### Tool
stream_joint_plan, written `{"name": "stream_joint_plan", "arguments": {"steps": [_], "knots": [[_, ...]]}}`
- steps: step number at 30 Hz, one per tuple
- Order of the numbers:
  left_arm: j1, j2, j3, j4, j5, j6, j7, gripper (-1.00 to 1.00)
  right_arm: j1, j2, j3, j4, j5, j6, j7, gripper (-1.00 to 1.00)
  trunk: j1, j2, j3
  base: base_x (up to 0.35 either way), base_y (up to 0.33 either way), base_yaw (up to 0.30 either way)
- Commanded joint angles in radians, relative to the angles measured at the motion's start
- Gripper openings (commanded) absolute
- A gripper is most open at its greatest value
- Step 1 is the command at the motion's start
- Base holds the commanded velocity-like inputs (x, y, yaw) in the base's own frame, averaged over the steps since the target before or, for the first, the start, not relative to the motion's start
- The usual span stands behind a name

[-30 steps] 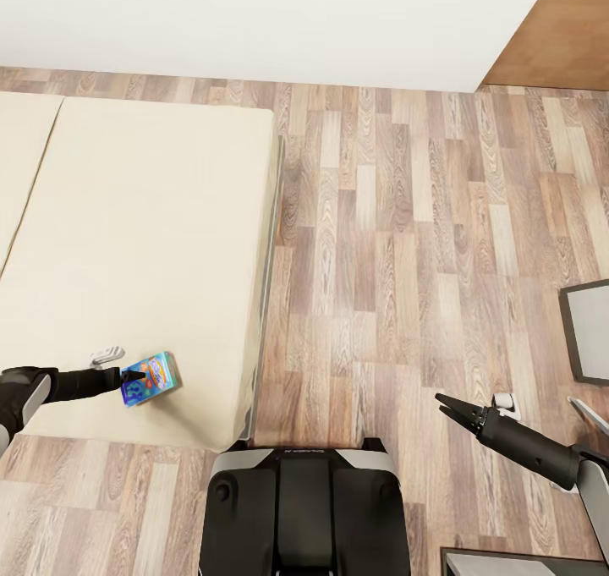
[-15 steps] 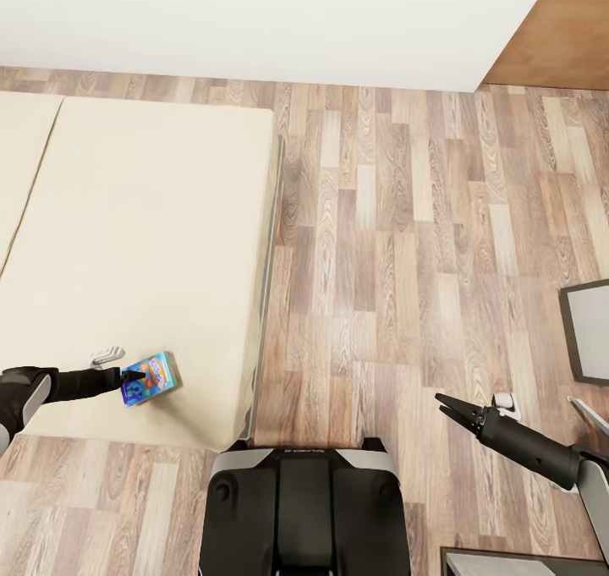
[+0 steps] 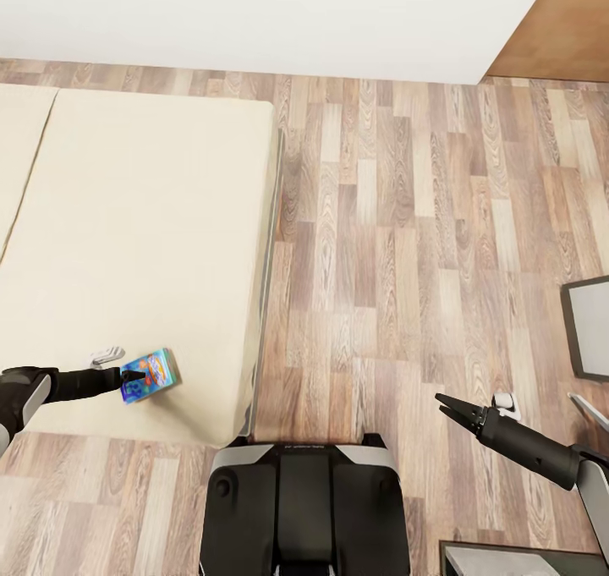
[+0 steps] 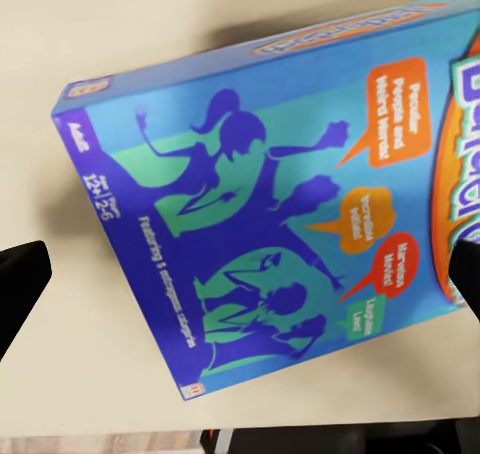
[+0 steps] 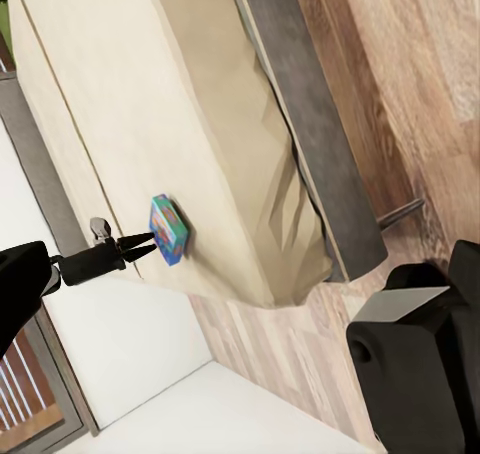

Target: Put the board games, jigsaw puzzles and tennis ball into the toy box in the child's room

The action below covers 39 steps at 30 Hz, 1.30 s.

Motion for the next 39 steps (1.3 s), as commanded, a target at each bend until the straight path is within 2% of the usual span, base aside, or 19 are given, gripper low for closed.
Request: {"name": "stream_joint_plan", "arguments": {"steps": [1,20,30,39], "knots": [[0.0,0.0,0.005,0.0,0.002,0.009,-0.002,1.0,-0.001,0.0,-0.001,0.0,0.002,0.004,0.004,1.0,0.001,-0.002,-0.002,0.0,0.0,0.0],[0.0,0.0,0.005,0.0,0.003,0.009,-0.003,1.0,-0.001,0.0,-0.001,0.0,0.002,0.004,0.004,1.0,0.001,-0.002,-0.029,0.0,-0.002,0.0],[0.0,0.0,0.006,0.0,0.004,0.009,-0.004,1.0,-0.001,0.0,-0.001,0.0,0.002,0.004,0.004,1.0,0.001,-0.002,-0.043,0.0,-0.157,0.0],[0.0,0.001,0.008,0.0,0.004,0.009,-0.005,1.0,0.0,0.0,-0.001,0.0,0.002,0.004,0.004,1.0,0.001,-0.002,-0.056,0.0,-0.041,0.0]]}}
